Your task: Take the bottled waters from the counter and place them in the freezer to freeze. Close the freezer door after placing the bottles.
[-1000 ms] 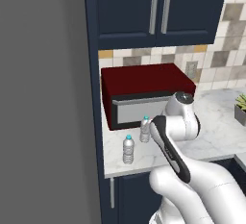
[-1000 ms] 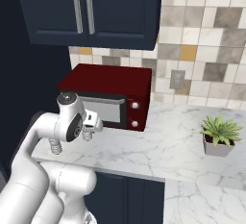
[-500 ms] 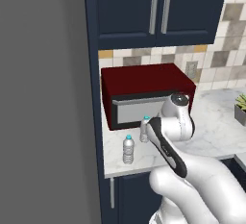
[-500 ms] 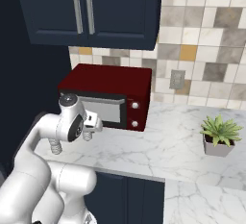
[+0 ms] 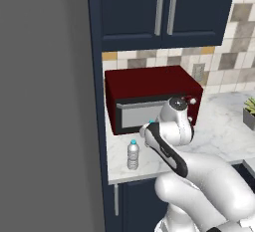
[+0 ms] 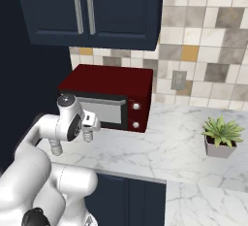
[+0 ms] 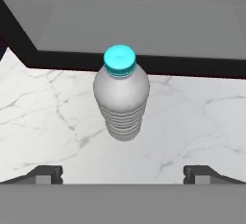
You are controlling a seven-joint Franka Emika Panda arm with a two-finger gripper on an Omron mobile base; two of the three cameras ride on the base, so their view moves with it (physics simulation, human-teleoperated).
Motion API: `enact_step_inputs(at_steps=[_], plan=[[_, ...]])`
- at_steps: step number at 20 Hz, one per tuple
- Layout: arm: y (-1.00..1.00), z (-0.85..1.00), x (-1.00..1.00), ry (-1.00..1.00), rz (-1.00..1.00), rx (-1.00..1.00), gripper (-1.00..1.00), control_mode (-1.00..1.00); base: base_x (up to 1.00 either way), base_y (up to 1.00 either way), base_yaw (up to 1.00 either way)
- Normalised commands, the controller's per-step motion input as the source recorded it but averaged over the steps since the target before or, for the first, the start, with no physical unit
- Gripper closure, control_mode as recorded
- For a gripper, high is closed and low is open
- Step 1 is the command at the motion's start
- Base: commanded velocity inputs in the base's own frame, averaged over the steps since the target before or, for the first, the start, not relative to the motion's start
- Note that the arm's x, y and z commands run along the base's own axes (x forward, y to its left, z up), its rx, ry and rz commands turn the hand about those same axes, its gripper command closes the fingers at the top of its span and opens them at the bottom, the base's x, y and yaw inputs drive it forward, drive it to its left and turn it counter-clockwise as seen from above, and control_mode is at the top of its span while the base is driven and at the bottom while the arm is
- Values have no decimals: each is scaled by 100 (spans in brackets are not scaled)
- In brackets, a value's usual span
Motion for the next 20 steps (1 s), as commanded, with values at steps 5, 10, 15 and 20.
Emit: enact_step_inputs(at_steps=[5,10,15,20], plan=[[5,-4,10,-1,0,0,-100,-100,0,0,0],[0,0,2,-8,0,0,-100,-100,0,0,0],[0,0,1,-1,0,0,-100,-100,0,0,0],[0,0,3,-2,0,0,-100,-100,0,0,0]])
